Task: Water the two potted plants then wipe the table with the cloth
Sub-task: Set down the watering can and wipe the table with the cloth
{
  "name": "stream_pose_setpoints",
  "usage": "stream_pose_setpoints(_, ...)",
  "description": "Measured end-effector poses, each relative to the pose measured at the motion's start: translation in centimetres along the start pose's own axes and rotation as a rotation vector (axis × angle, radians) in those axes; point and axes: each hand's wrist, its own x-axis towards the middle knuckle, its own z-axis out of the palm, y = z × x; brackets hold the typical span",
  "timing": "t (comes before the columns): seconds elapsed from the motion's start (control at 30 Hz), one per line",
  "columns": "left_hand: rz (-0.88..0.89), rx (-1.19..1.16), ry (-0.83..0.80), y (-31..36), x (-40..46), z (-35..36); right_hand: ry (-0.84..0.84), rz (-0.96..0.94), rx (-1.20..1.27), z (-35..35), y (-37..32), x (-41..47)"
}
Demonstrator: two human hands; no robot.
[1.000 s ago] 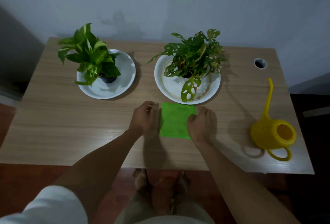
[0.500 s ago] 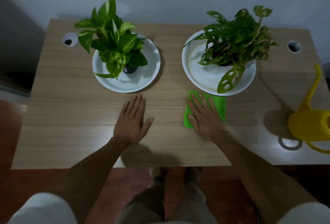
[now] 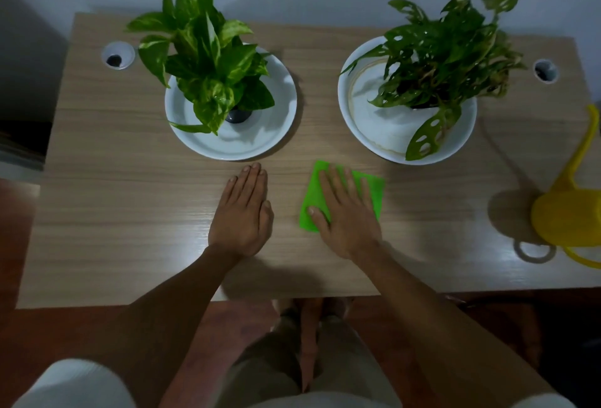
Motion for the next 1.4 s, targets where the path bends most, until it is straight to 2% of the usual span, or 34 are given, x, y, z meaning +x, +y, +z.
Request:
stream_pose_setpoints(0.13,-0.002,0.015,0.028,0.2,0.1,-0.1,0.088,0.237,0.054,-0.9,-0.8,5.4)
stream_pose_setpoints(0.23,-0.005,0.036,0.027,0.4,0.2,0.0,0.089,0.191,0.078,-1.0,-2.6,8.5)
stream_pose_setpoints(0.33,-0.01,0.039,0.012,0.6,0.0,0.1,0.074,0.088,0.07,-0.6,-1.8,7.8)
stream_pose_setpoints(0.47,0.024,0.065,0.029,0.7,0.7,-0.1,0.139,0.19,0.132,-1.2,-2.1,10.4)
stream_pose_setpoints(0.83,-0.015,0.017,-0.012,0.9,1.6,0.5,0.185,0.24,0.146,-3.2,-2.3,18.5)
stream_pose_setpoints(1.0,-0.009,0.008,0.001,0.7,1.7,0.8,0.173,0.307,0.125,-4.1,-2.0,22.6)
stream_pose_setpoints(1.2,-0.005,-0.002,0.018,0.6,1.9,1.0,0.155,0.401,0.21,-5.7,-1.1,27.5)
stream_pose_setpoints(1.4,0.004,-0.02,0.036,0.5,2.1,1.1,0.167,0.376,0.22,-6.0,0.3,30.1)
